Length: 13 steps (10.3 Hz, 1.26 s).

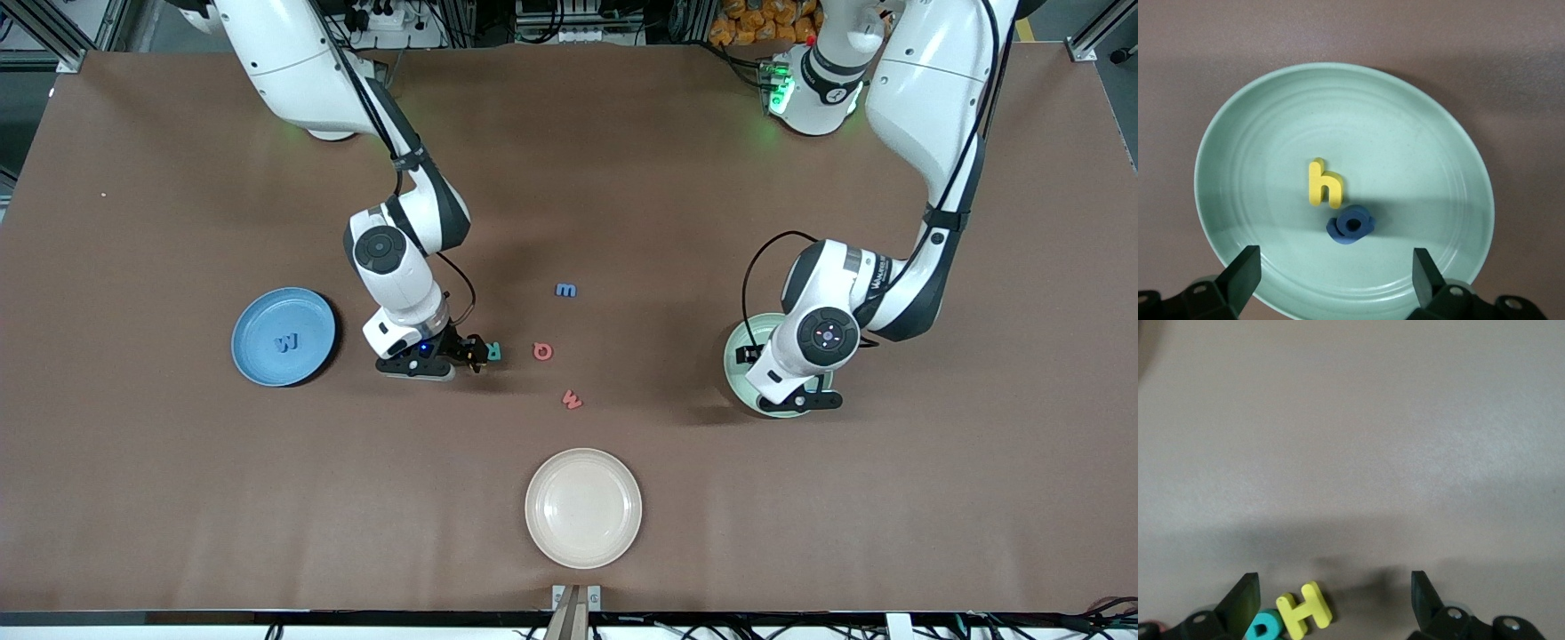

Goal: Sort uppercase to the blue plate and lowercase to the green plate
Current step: 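Close the right gripper on the yellow H and lift it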

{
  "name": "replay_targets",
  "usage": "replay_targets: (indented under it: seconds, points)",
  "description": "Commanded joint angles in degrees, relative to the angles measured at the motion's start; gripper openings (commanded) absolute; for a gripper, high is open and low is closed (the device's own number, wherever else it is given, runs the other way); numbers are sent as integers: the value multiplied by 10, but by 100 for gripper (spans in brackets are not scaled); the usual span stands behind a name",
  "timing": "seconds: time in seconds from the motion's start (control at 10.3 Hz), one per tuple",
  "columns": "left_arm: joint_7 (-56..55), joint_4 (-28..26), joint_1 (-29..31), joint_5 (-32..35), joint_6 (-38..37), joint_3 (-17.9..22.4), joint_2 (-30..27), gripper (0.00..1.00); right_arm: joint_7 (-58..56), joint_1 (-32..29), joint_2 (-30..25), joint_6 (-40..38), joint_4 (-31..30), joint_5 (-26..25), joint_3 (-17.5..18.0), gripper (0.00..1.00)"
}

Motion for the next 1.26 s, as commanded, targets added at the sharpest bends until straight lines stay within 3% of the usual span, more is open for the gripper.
replay_targets:
  seconds: [0.0,0.19,0.49,0.87,1.17]
  points:
    - [24,-9,14,-6,0,-1,-6,100,82,6,-10,-12,-1,4,-2,100]
    - [36,-9,20,-7,0,-1,-7,100,143,5,-9,-12,-1,13,0,100]
    - [37,-11,24,-8,0,-1,-6,100,212,7,-9,-13,4,72,0,100]
    - [48,-18,24,-10,0,-1,-5,100,389,12,-6,-98,46,73,1,100]
    - [69,-26,33,-10,0,-1,-6,100,457,12,-4,-110,50,73,4,100]
